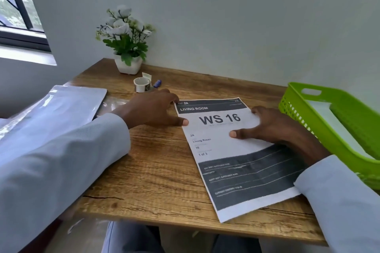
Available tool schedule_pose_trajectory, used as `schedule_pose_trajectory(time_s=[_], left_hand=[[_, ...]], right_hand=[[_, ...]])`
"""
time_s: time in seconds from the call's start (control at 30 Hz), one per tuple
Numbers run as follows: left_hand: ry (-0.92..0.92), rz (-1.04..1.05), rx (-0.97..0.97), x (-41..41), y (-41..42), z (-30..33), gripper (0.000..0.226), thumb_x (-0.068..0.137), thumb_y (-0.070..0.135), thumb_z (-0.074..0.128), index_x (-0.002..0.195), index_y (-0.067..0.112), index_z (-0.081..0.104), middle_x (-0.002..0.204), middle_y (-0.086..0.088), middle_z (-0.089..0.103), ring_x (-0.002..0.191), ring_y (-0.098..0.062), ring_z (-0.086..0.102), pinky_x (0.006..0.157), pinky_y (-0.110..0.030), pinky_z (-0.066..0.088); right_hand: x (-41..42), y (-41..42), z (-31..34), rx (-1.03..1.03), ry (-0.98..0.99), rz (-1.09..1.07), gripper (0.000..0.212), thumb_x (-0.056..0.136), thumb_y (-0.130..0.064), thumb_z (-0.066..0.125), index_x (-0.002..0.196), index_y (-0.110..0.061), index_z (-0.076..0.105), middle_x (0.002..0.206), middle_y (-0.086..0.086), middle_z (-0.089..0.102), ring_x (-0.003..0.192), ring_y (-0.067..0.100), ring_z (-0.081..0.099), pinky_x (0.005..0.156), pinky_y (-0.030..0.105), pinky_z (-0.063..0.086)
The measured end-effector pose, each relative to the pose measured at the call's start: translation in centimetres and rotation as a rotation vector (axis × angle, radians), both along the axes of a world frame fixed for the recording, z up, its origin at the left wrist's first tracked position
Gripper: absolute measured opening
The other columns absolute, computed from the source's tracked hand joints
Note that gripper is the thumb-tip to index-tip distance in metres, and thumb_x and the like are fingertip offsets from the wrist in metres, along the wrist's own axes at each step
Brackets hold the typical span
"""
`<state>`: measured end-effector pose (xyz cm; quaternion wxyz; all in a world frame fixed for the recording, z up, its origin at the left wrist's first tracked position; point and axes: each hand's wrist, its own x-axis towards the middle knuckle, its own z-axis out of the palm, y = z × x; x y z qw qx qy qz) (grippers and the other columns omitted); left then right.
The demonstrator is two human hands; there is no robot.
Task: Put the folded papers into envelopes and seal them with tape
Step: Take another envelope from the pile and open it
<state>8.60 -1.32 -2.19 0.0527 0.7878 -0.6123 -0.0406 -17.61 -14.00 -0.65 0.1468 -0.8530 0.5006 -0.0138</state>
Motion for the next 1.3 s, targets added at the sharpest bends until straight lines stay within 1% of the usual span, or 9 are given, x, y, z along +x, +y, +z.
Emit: schedule_pose_trajectory(time_s=[0.13,0.27,0.37,0.47,0.53,0.63,1.0,1.13,1.3], left_hand=[[-0.036,0.028,-0.081,0.3,-1.0,-0.4,0.066,0.084,0.065,0.056,0.137,0.027,0.048,0.138,0.002,0.053,0.124,-0.022,0.051,0.091,-0.045,0.051],[0.121,0.078,-0.212,0.7,-1.8,-1.2,0.063,0.088,0.058,0.056,0.139,0.023,0.045,0.133,0.000,0.058,0.116,-0.020,0.055,0.082,-0.033,0.047],[0.560,0.174,-0.357,0.5,-1.8,-1.3,0.075,0.086,0.057,0.061,0.145,0.018,0.036,0.120,0.005,0.064,0.100,-0.012,0.059,0.075,-0.026,0.045],[1.200,0.188,-0.363,0.0,-1.5,-1.0,0.080,0.081,0.040,0.073,0.146,0.015,0.033,0.093,0.010,0.076,0.087,-0.012,0.073,0.066,-0.024,0.057],[1.450,0.128,-0.281,-0.2,-1.5,-1.2,0.072,0.078,0.026,0.075,0.141,0.014,0.041,0.104,0.002,0.076,0.095,-0.016,0.072,0.073,-0.031,0.061],[1.510,0.076,-0.283,-0.3,-1.6,-1.7,0.056,0.081,0.012,0.071,0.133,0.013,0.051,0.115,-0.008,0.072,0.104,-0.025,0.070,0.082,-0.037,0.059],[1.722,0.110,-0.396,0.4,-1.6,-2.0,0.032,0.086,0.001,0.061,0.114,0.016,0.067,0.109,-0.013,0.073,0.088,-0.028,0.074,0.062,-0.034,0.061],[1.731,0.103,-0.429,0.1,-1.5,-1.8,0.029,0.088,-0.004,0.055,0.108,0.011,0.069,0.103,-0.015,0.074,0.085,-0.027,0.074,0.061,-0.033,0.060],[1.713,0.068,-0.492,-0.2,-1.4,-1.9,0.028,0.097,0.003,0.046,0.116,0.009,0.065,0.110,-0.013,0.072,0.094,-0.025,0.071,0.073,-0.036,0.062]], right_hand=[[-0.2,-1.0,-1.2,0.250,-0.511,-0.082,0.051,0.071,-0.026,0.088,0.114,-0.017,0.061,0.116,-0.002,0.070,0.100,0.024,0.068,0.092,0.042,0.055],[-0.1,-1.2,-2.0,0.548,-1.003,-0.206,0.059,0.075,0.013,0.074,0.128,-0.006,0.059,0.113,0.017,0.073,0.096,0.037,0.072,0.087,0.051,0.058],[0.4,-1.5,-2.1,0.597,-1.218,-0.248,0.051,0.076,0.012,0.071,0.124,0.001,0.061,0.110,0.019,0.073,0.091,0.033,0.073,0.072,0.040,0.062],[0.7,-2.2,-2.1,0.625,-1.357,-0.280,0.046,0.078,0.010,0.070,0.123,0.003,0.062,0.111,0.018,0.073,0.094,0.031,0.073,0.073,0.037,0.062],[0.9,-2.5,-2.0,0.644,-1.414,-0.278,0.044,0.079,0.009,0.070,0.122,0.004,0.062,0.110,0.017,0.074,0.090,0.027,0.074,0.070,0.034,0.062],[1.1,-2.7,-2.3,0.712,-1.393,-0.235,0.042,0.080,0.008,0.067,0.122,0.003,0.064,0.111,0.018,0.073,0.088,0.026,0.075,0.066,0.033,0.062],[0.9,-2.4,-2.9,0.793,-1.316,-0.062,0.044,0.080,0.009,0.064,0.122,-0.004,0.065,0.116,0.013,0.073,0.103,0.027,0.072,0.080,0.033,0.061],[0.9,-2.0,-2.8,0.836,-1.317,-0.107,0.039,0.086,0.005,0.062,0.124,-0.003,0.065,0.114,0.017,0.073,0.096,0.031,0.073,0.074,0.040,0.062],[0.8,-2.0,-2.4,0.856,-1.350,-0.044,0.043,0.089,0.001,0.057,0.132,-0.002,0.059,0.129,0.026,0.063,0.119,0.047,0.058,0.100,0.062,0.047]])
